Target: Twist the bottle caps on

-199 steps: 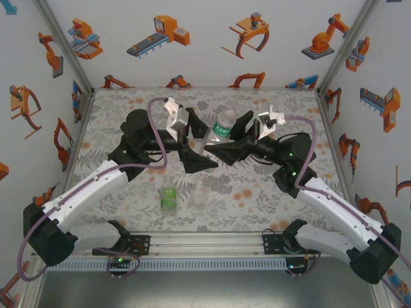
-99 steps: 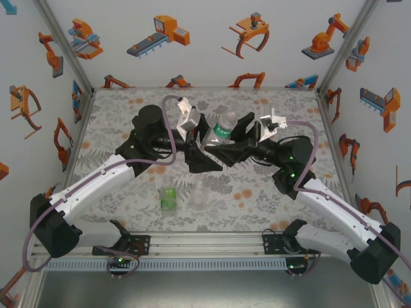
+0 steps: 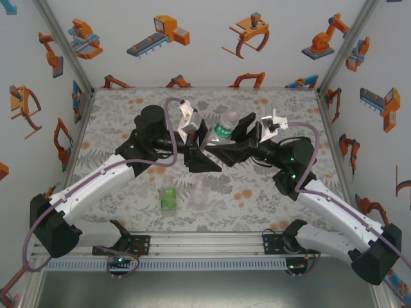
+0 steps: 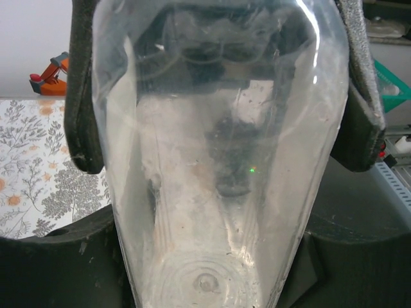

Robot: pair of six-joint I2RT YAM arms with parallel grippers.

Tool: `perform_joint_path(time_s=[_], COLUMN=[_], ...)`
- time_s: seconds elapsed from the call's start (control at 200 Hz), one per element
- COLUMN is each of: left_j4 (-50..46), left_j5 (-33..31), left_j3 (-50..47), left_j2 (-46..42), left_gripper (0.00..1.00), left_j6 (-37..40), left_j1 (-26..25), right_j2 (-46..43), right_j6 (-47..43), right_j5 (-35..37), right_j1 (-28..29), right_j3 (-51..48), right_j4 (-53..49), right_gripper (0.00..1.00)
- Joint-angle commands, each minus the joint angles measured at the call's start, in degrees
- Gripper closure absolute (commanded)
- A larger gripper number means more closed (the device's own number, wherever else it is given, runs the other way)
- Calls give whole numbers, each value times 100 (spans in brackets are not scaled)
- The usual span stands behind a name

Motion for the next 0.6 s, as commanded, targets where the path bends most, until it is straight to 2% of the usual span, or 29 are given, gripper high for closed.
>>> perform_joint_path(time_s=[0.0,0.17,0.235,0.325,0.431,0.491,0.596], left_j4=[-92,-277,-662,-1300,-1705,-1849,-1960], left_j5=[72,-180,-540,-1268,-2081,-2457,-2629], left_j3=[190,132,156,123,-67,-147,-212], left_j2=[-60,-206,-317,-567,-850,-984,-1151], left_gripper=[47,52,54,60,68,70,86], left_j6=[109,301,607,1199,1558,1539,1093], left_j1=[-35,-39,-17,17,188,362,1020], right_j2=[-144,-426,-646,-987,-1258,-1335,-1207], right_j6=[-131,-312,-550,-1048,-1514,-1679,-1756], right_j5=[180,734,1076,1498,2183,2900,4399], right_j1=[71,80,85,85,85,85,76], right_j3=[-54,-201,-231,-156,-7,157,479], right_j4=[126,-168,-512,-1354,-2366,-3123,-4385], right_gripper=[61,23,14,9,8,8,6])
